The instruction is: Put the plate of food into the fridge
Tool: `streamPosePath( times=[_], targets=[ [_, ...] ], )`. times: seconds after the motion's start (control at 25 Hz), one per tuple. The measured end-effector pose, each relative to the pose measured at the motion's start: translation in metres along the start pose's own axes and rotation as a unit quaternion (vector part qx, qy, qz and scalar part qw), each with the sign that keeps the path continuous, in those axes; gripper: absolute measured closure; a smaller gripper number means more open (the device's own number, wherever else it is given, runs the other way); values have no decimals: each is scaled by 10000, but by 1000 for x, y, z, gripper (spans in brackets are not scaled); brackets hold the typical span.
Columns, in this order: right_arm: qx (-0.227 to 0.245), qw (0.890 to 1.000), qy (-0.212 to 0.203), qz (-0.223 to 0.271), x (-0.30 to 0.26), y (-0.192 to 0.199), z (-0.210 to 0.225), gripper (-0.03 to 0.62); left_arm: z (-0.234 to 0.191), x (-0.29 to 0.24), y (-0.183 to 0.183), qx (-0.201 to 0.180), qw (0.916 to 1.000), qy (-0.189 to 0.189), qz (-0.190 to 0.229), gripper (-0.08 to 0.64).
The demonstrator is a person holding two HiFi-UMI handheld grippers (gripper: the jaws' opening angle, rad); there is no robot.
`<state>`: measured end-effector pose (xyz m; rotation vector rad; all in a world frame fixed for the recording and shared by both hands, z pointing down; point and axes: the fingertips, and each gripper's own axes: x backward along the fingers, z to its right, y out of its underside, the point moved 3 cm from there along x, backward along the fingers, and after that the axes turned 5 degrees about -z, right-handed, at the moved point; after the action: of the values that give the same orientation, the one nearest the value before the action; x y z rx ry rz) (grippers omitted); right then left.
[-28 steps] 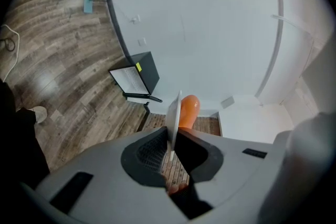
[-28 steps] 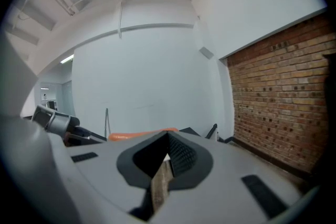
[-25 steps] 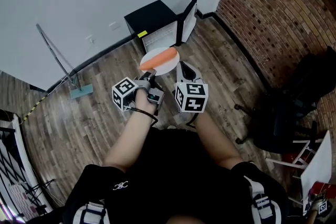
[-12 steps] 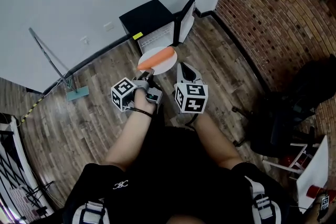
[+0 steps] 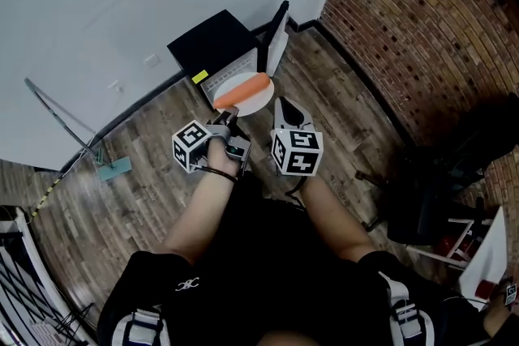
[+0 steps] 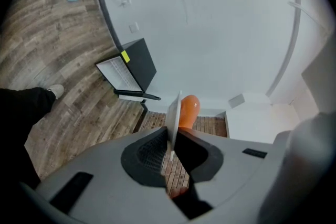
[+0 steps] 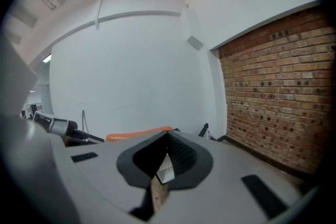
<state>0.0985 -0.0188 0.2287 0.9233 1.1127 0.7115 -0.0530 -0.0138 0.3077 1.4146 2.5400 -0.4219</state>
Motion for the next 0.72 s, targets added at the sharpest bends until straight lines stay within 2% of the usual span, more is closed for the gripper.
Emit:
streamPosePath(
  times=[0.28,0.52,0.72],
  targets=[
    [20,9997,103,-209,-66,-19,10,578,13,-53,-47,303,9995,62,-7,520],
    [111,9994,230,-219,-121,-47,11,579,32,-100,-99,272,9995,126,-43,520],
    [45,9990,342,-281,-157,-54,16,578,37,-132,-125,256,9994,193,-123,520]
  ],
)
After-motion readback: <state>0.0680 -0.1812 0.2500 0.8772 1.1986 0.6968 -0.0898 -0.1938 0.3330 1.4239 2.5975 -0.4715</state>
